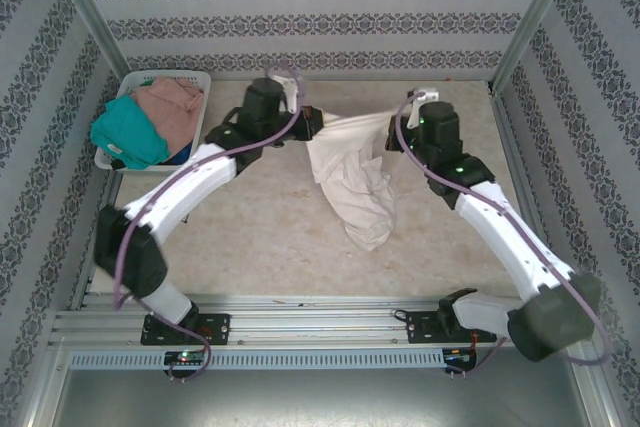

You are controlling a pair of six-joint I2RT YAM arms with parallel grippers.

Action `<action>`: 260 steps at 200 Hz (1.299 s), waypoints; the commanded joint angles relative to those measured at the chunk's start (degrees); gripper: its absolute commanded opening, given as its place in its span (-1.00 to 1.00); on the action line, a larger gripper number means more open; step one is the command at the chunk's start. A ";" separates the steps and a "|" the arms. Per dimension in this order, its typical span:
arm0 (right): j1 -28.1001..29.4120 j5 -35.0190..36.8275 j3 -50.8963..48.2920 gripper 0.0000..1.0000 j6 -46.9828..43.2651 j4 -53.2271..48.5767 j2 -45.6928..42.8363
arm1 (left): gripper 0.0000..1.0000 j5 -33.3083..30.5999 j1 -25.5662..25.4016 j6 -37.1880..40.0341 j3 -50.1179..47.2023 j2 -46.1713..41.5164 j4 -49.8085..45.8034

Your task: Fold and stack the t-shirts

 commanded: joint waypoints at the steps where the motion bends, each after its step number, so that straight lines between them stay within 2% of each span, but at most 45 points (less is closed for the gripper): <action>1: -0.18 3.33 6.17 -1.00 -3.70 -1.66 -1.12 | -0.97 -6.94 2.39 -0.45 -4.66 -4.82 -3.52; 16: -0.38 -0.51 10.86 -1.00 -3.47 -2.54 2.85 | -0.83 -7.40 6.23 -2.29 -7.12 -5.80 -5.13; 24: -0.20 -2.95 12.46 -1.00 -3.09 -2.17 5.79 | -0.35 -6.36 9.13 -3.51 -8.69 -4.78 -5.98; 29: -0.03 -4.72 12.70 -1.00 -2.66 -0.90 7.71 | -0.16 -5.45 11.00 -4.29 -9.64 -3.76 -6.63; 34: 0.08 -6.15 13.06 -0.84 -2.36 -0.30 9.77 | -0.06 -4.68 12.93 -4.91 -10.69 -2.47 -7.21; 42: 0.48 -8.04 14.45 -0.40 -2.36 -0.65 13.89 | 0.04 -3.63 15.55 -5.32 -12.32 -0.42 -8.12; 45: 0.53 -8.72 15.14 -0.29 -2.49 -0.82 15.54 | 0.06 -4.15 16.23 -5.13 -12.81 0.15 -8.68; 57: 0.60 -10.12 18.89 -0.15 -3.28 -4.96 22.08 | 0.14 -8.34 18.18 -4.70 -15.20 1.44 -10.98; 65: 0.56 -9.48 20.86 0.16 -3.45 -8.37 24.79 | 0.19 -10.80 18.85 -4.01 -16.43 1.20 -12.65; 70: 0.54 -9.55 20.96 0.29 -3.71 -9.71 25.78 | 0.23 -12.20 18.97 -3.57 -17.29 0.58 -13.55; 89: 0.47 -10.02 14.33 0.46 -3.02 -7.38 21.89 | 0.29 -12.24 18.66 -2.07 -21.64 -4.07 -12.54; 107: 0.28 -9.38 6.16 0.49 -1.29 -6.43 15.85 | 0.36 -12.08 14.85 0.41 -23.11 -7.00 -11.73; 127: 0.18 -7.01 -4.96 0.49 1.97 -4.39 10.34 | 0.51 -11.80 6.69 3.72 -21.16 -4.97 -10.74; 144: -0.62 -5.66 -12.20 0.49 5.95 -2.69 7.85 | 0.58 -9.77 0.67 6.38 -16.99 1.90 -8.12; 167: -3.09 -7.37 -19.93 0.45 10.09 0.35 5.97 | 0.64 -10.56 -5.86 11.58 -6.96 14.17 -10.81; 186: -3.76 -9.91 -23.74 0.44 11.27 1.65 5.56 | 0.65 -8.73 -7.69 12.95 -0.92 22.20 -11.28; 202: -3.13 -11.12 -26.27 0.43 11.85 4.55 5.32 | 0.52 -8.36 -7.92 13.57 3.28 27.15 -12.63; 209: -2.90 -10.99 -26.81 0.42 11.92 5.30 5.51 | 0.33 -8.86 -7.92 13.84 4.90 28.66 -13.40; 224: -2.76 -10.97 -26.94 0.41 11.83 6.61 6.70 | -0.29 -10.56 -7.75 14.23 7.77 30.37 -15.69; 236: -2.63 -10.98 -26.22 0.39 11.17 7.53 7.99 | -0.60 -12.24 -7.44 14.42 9.01 29.35 -17.00; 245: -2.41 -10.66 -25.17 0.39 10.44 7.50 9.08 | -0.71 -12.90 -6.84 14.70 9.67 27.59 -17.90; 260: -1.88 -9.08 -22.79 0.39 8.69 7.49 11.44 | -0.72 -13.40 -5.27 14.96 10.29 23.28 -18.20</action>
